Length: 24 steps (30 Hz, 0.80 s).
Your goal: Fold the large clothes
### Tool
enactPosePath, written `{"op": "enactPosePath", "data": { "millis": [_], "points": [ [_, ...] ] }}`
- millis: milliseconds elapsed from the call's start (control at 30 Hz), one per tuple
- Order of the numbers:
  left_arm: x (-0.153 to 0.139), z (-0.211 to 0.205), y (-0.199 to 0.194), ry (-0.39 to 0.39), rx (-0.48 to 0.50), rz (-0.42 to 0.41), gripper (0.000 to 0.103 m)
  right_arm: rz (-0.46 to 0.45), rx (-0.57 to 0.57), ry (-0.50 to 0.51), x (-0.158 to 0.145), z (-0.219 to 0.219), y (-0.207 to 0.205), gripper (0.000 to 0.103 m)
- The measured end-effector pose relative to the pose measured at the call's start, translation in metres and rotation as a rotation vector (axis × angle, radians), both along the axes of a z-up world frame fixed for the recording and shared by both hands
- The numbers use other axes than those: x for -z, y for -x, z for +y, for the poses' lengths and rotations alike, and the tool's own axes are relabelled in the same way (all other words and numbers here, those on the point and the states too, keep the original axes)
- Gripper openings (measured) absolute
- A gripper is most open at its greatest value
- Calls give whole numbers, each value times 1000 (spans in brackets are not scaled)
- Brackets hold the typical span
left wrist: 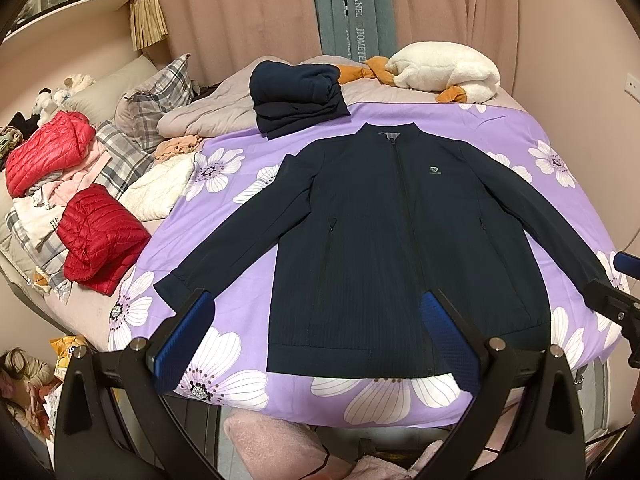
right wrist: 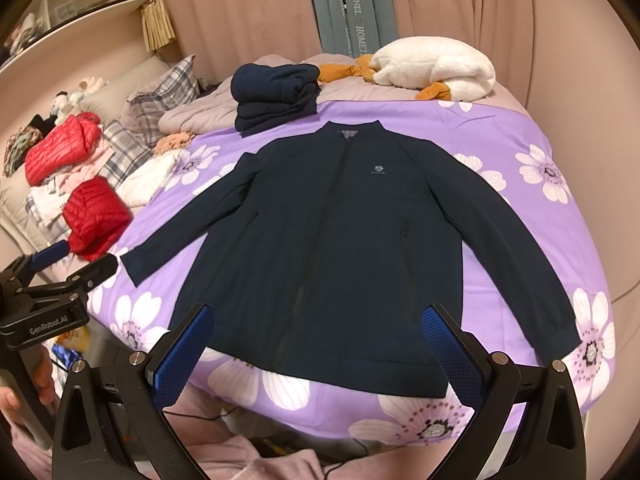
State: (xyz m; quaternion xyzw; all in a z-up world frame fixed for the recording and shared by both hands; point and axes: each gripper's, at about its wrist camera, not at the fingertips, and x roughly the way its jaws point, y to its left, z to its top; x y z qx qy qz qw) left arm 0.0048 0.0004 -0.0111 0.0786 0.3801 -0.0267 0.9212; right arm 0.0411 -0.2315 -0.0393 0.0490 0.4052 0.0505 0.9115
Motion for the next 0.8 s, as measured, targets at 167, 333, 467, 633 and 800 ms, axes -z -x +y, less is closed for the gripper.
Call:
{"op": "enactPosePath", "data": {
  "millis": [167,333,467,633,800],
  "points": [
    [0,0,0,3,-1,0,103,2,-1,-1,0,-2,-1,103],
    [1,0,-1,-2,-5,-7,103,1,-2,-5,1,2,-1,103],
    [6,1,-2,9,-8,-28,103,-16,-14,-26,3,4,-1,103],
    [18,6,-13,84,-13,-25,103,-91,-13,-151,11,-16,0,103],
    [42,11,-35,97,-77,-9,103,-129,61,-333,46,-58,-6,103]
  ]
}}
